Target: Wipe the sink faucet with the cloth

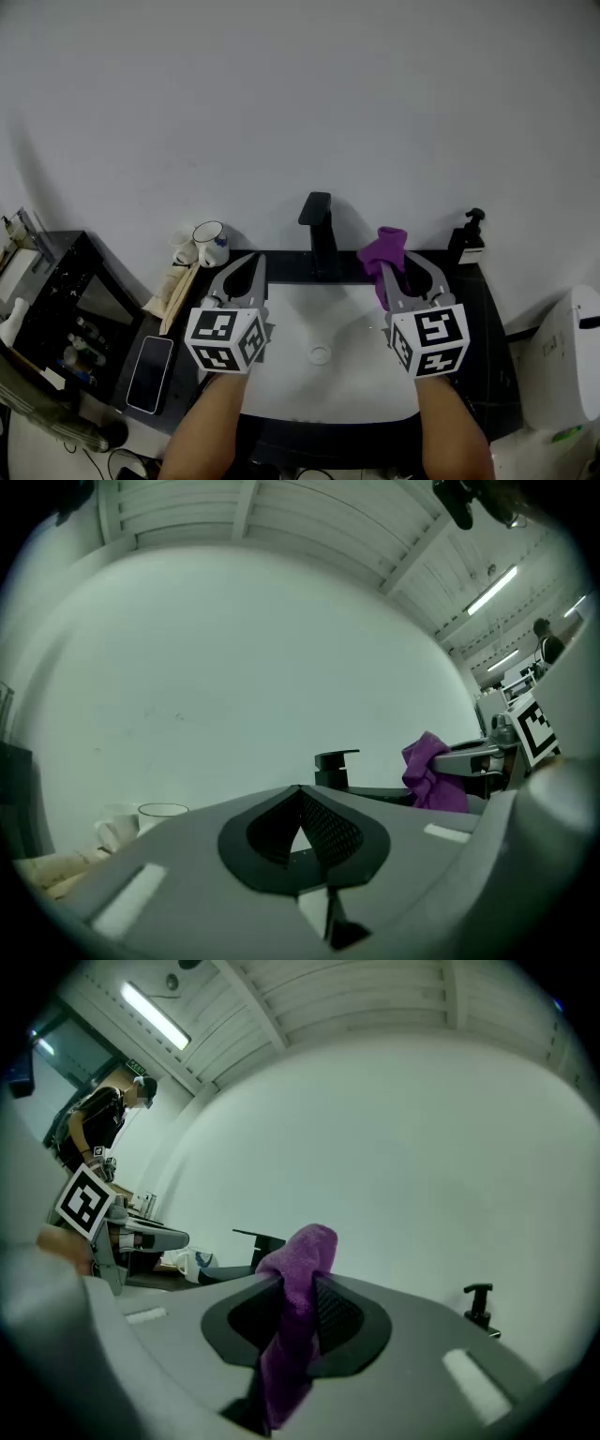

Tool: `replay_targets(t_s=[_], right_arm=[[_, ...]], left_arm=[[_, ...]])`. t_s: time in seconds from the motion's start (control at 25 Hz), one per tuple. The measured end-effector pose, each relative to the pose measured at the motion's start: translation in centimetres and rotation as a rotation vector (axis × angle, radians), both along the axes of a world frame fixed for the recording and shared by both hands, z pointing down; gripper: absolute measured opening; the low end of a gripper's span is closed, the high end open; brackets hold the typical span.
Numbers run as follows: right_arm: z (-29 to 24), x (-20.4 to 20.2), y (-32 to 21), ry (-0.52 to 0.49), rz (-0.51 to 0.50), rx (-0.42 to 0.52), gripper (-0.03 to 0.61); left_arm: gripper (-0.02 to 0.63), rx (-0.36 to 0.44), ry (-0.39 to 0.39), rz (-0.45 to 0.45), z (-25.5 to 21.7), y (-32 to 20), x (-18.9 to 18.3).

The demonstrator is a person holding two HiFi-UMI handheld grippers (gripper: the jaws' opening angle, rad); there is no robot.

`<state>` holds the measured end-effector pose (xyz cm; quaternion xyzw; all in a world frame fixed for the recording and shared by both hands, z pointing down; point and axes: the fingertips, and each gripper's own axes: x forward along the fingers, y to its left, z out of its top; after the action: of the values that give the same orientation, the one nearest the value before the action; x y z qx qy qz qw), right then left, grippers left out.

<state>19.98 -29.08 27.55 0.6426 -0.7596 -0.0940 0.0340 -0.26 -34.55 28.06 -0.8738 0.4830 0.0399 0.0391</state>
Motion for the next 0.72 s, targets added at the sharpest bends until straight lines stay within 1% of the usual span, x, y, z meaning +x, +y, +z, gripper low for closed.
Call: replay_targets(t_s=[0.12,0.24,0.4,0.52,0.6,0.72], right_arm=[[-0.3,-0.8,-0.1,0.001,-0.023,0.017,0.069],[-1.5,-0.8,-0.8,0.04,-0.02,0.007,0.069],[-3.8,-1.8,-3.4,0.078,-0.075,-0.023,0.069],[-6.2,-2.8,-5.7,0.125,-0.107,-0.003,0.069],[-7.8,-3.9,-7.6,0.185,-0.132,0.001,0.071],[-9.5,-6.5,-10.4,0.338,-0.18,-0.023,0.07]], left_arm=[[0.017,0.006,-0.028,-0.009,0.4,-0.3,-0.2],[0.017,0.004,-0.022,0.002,1.0,-0.9,0.2],[0.017,0.0,-0.02,0.013,1.6,-1.2,0.4],[0.017,0.007,-0.026,0.02,1.6,-1.2,0.4],[0.017,0.012,-0.03,0.013,1.7,-1.3,0.3],[0.017,0.007,-0.043,0.009,2.2,-1.4,0.6]])
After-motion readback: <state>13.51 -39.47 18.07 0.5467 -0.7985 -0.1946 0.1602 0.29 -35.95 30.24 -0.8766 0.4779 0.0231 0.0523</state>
